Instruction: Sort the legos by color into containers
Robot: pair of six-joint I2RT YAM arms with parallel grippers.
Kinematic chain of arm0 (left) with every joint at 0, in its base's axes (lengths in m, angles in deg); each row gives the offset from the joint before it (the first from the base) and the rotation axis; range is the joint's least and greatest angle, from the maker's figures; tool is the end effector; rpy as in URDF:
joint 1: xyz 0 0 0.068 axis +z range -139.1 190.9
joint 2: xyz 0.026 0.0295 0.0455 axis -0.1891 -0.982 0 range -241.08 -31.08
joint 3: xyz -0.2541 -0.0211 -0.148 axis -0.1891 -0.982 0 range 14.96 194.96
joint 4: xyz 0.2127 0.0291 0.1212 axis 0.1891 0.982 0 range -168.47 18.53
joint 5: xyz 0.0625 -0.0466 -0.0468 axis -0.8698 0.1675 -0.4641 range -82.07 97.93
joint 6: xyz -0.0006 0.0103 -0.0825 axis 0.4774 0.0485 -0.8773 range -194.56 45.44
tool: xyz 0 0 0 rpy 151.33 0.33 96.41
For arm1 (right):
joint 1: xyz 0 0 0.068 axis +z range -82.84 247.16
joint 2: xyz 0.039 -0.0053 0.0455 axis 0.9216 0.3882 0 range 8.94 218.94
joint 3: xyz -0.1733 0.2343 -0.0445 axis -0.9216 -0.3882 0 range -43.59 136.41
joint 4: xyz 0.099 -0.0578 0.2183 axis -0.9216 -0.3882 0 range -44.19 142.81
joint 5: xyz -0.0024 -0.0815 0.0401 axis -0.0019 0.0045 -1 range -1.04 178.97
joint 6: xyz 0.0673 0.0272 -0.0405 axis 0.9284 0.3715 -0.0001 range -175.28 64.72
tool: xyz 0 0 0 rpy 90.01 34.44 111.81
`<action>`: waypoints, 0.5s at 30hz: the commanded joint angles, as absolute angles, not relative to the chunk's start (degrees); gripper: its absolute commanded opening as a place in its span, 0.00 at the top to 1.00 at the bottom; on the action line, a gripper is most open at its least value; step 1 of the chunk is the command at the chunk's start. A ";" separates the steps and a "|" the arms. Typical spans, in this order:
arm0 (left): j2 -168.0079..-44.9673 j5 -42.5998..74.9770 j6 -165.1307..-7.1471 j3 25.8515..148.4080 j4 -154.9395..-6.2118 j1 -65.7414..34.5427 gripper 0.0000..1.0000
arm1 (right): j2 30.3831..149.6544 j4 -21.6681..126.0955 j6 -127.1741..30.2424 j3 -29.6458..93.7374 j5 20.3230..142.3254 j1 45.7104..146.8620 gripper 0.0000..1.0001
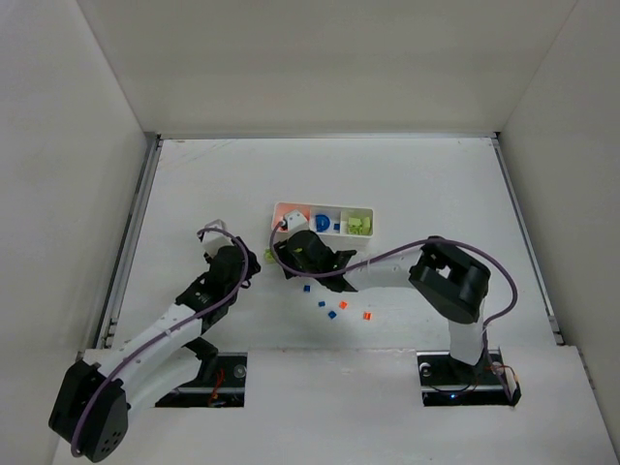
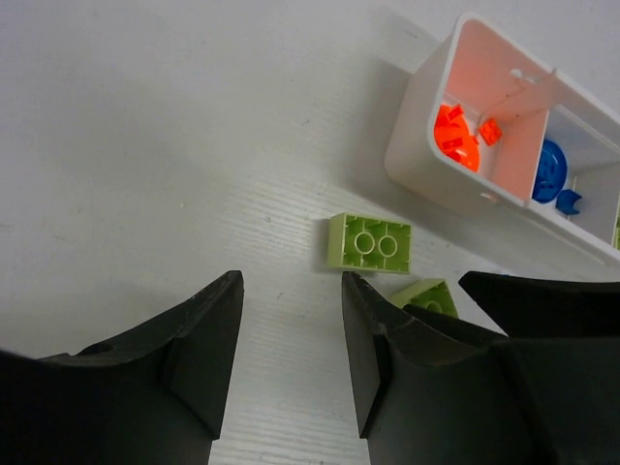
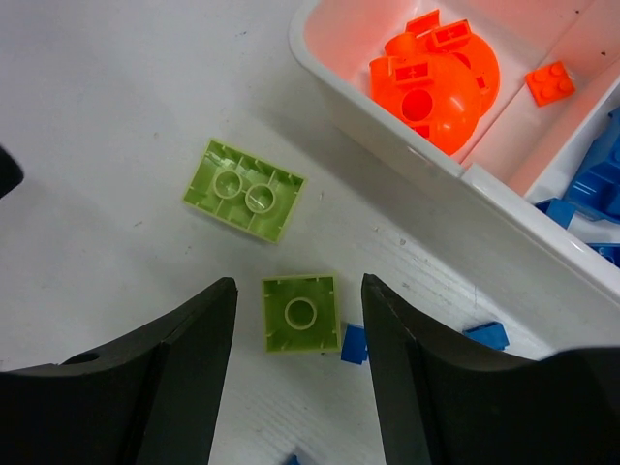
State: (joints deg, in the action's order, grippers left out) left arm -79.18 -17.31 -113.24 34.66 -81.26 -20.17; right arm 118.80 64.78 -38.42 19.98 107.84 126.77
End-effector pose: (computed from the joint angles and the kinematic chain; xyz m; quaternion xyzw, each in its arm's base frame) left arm 0.1739 -0.0687 0.2103 -0.1709 0.8163 -0.1457 0.5322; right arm 0.2412 0.3651 0.1785 -0.2466 0.8402 0.1712 0.4516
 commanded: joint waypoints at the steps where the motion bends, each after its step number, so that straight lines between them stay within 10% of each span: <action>1: -77.40 -16.68 -114.99 32.98 -79.18 -20.52 0.57 | 120.03 64.06 -38.93 22.59 107.69 126.62 0.41; 15: -80.12 -13.70 -113.94 34.73 -79.26 -22.71 0.48 | 112.23 65.02 -37.00 20.49 108.04 126.70 0.65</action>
